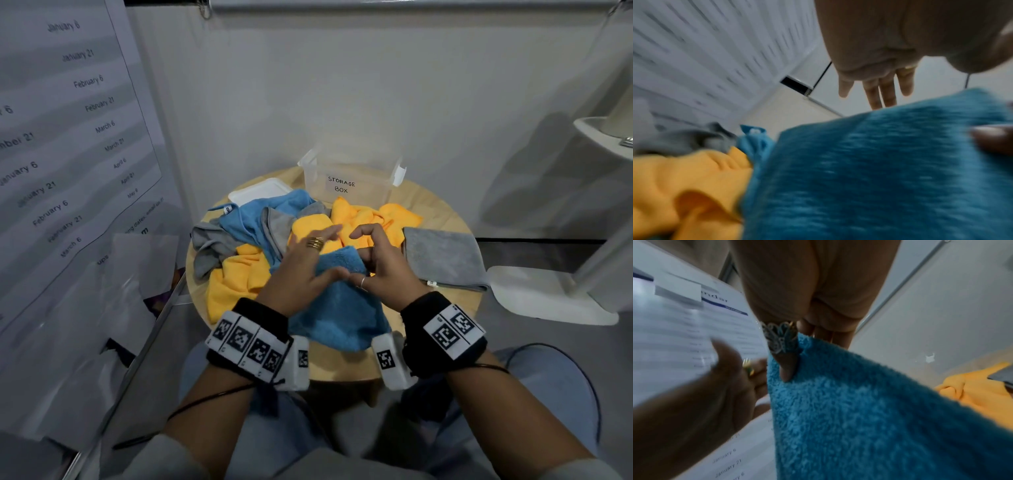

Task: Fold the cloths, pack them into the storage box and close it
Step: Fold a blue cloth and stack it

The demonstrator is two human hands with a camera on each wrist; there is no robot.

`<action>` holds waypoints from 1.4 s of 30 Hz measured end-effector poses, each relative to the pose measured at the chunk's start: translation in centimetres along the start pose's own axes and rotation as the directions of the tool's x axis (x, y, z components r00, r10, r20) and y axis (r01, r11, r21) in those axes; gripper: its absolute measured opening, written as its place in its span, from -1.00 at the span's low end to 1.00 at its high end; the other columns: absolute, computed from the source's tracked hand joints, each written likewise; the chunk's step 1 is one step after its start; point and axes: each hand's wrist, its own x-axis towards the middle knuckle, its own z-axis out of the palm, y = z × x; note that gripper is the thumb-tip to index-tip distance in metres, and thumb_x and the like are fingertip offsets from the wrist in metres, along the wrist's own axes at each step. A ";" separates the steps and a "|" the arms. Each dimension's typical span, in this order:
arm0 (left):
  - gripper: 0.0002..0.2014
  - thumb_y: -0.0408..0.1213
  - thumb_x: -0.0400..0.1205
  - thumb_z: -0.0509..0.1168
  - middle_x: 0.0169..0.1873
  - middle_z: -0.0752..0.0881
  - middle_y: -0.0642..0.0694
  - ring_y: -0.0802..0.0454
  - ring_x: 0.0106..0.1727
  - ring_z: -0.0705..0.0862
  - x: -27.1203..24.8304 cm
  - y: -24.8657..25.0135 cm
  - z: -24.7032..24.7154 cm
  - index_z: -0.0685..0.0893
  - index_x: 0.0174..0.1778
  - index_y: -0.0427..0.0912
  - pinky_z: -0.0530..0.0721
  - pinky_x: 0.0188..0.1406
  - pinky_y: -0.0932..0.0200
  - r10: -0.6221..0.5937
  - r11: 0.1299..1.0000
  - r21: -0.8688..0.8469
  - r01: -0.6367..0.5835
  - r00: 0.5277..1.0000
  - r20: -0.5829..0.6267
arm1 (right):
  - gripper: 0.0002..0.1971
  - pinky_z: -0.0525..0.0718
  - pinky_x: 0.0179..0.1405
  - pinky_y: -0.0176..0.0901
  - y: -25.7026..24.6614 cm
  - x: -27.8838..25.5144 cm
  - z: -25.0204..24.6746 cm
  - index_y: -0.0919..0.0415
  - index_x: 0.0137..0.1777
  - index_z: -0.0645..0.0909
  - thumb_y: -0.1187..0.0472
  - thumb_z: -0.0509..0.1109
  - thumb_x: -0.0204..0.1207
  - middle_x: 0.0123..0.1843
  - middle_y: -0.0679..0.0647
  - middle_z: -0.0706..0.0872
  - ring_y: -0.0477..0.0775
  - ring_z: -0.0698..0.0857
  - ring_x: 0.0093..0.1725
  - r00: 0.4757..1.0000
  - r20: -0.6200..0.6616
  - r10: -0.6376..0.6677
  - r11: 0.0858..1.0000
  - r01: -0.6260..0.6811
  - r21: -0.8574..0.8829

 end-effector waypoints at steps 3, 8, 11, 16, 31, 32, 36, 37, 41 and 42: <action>-0.59 0.02 0.54 0.31 0.08 0.71 -0.06 0.18 0.12 0.60 1.3 1.0 1.3 0.66 0.21 -0.17 0.53 0.28 0.07 0.010 0.997 -0.077 -0.015 0.998 -0.060 | -0.52 0.50 -0.43 -0.05 0.0 -0.3 -0.1 0.04 0.14 0.26 0.32 0.49 0.41 -0.41 0.28 0.65 0.18 0.52 -0.46 1.000 -0.007 0.001 1.000 -0.001 -0.003; -0.92 -0.32 0.55 0.39 -0.22 0.65 -0.02 0.05 -0.14 0.60 1.8 0.6 0.9 0.66 -0.17 -0.26 0.45 -0.14 0.40 -0.026 0.999 -0.049 0.013 0.956 -0.294 | -0.55 0.48 -0.41 -0.24 2.4 -1.7 -0.7 0.09 0.22 0.39 0.31 0.51 0.43 -0.42 0.06 0.64 0.00 0.54 -0.44 0.996 0.011 0.087 0.993 -0.086 -0.084; -0.91 -0.34 0.62 0.32 -0.20 0.64 -0.06 0.02 -0.10 0.58 1.7 -0.6 -0.6 0.64 -0.10 -0.31 0.40 -0.11 0.35 -0.047 0.999 -0.029 0.039 0.926 -0.374 | -0.83 0.47 -0.36 -0.27 4.9 -3.3 -0.8 0.21 0.07 0.67 0.29 0.45 0.49 -0.40 -0.13 0.64 -0.22 0.58 -0.40 0.987 0.102 0.127 0.962 -0.097 -0.257; -0.91 -0.35 0.62 0.32 -0.27 0.59 0.00 0.05 -0.19 0.54 0.3 -1.7 -1.1 0.64 -0.08 -0.32 0.36 -0.27 0.54 -0.098 0.995 -0.049 0.085 0.902 -0.420 | -0.80 0.46 -0.33 -0.55 5.9 -3.2 -1.8 0.11 0.01 0.67 0.42 0.32 0.57 -0.47 -0.33 0.65 -0.38 0.58 -0.42 0.947 0.171 0.273 0.961 -0.261 -0.092; -0.94 -0.26 0.65 0.28 -0.19 0.61 -0.08 -0.01 -0.08 0.57 0.3 -3.2 -2.1 0.57 -0.08 -0.17 0.47 -0.12 0.16 -0.295 0.948 -0.253 0.192 0.828 -0.477 | -0.81 0.70 -0.28 -0.41 6.2 -2.9 -0.7 0.26 -0.22 0.66 0.54 0.33 0.50 -0.45 -0.05 0.78 -0.22 0.73 -0.38 0.890 -0.130 0.438 0.837 -0.350 0.421; -0.93 -0.25 0.64 0.29 -0.18 0.62 -0.08 -0.02 -0.07 0.58 0.5 -3.3 -2.3 0.59 -0.08 -0.17 0.47 -0.11 0.16 -0.298 0.949 -0.244 0.201 0.827 -0.478 | -0.81 0.70 -0.27 -0.39 6.1 -2.9 -1.1 0.26 -0.22 0.65 0.54 0.34 0.49 -0.43 -0.04 0.77 -0.21 0.73 -0.37 0.892 -0.134 0.431 0.842 -0.345 0.415; -0.86 -0.16 0.59 0.37 -0.16 0.65 -0.01 0.06 -0.08 0.58 1.8 -3.5 -2.5 0.67 -0.14 -0.17 0.46 -0.08 0.19 -0.343 0.929 0.009 0.369 0.871 -0.352 | -0.79 0.56 -0.45 -0.38 6.3 -3.0 -4.1 0.15 -0.24 0.56 0.45 0.35 0.53 -0.36 0.06 0.64 -0.26 0.60 -0.52 0.870 -0.241 0.430 0.898 -0.385 0.212; -0.86 -0.18 0.60 0.35 -0.18 0.65 -0.04 0.06 -0.13 0.61 2.5 -3.3 -1.9 0.64 -0.18 -0.17 0.50 -0.12 0.18 -0.378 0.921 -0.002 0.391 0.890 -0.255 | -0.79 0.53 -0.56 -0.33 6.4 -2.9 -5.1 0.14 -0.22 0.51 0.43 0.30 0.58 -0.37 0.07 0.62 -0.23 0.60 -0.60 0.860 -0.253 0.444 0.895 -0.415 0.163; -0.83 -0.31 0.72 0.17 -0.29 0.60 -0.21 0.14 -0.53 0.70 7.4 -1.4 1.9 0.45 -0.21 -0.19 0.68 -0.48 0.33 -0.447 0.790 -0.462 0.403 0.894 0.017 | -0.75 0.68 -0.64 -0.24 6.2 -1.9 -9.2 0.13 -0.18 0.35 0.43 0.06 0.69 -0.29 0.22 0.55 -0.03 0.70 -0.63 0.807 -0.297 0.510 0.854 -0.434 0.288; -0.85 -0.33 0.73 0.14 -0.26 0.60 -0.18 0.13 -0.46 0.73 8.7 -0.3 2.6 0.42 -0.18 -0.21 0.70 -0.43 0.39 -0.415 0.756 -0.546 0.362 0.909 0.028 | -0.74 0.72 -0.57 -0.27 6.0 -1.8 -10.3 0.14 -0.19 0.34 0.46 0.04 0.68 -0.27 0.22 0.55 -0.02 0.73 -0.59 0.798 -0.337 0.499 0.855 -0.390 0.343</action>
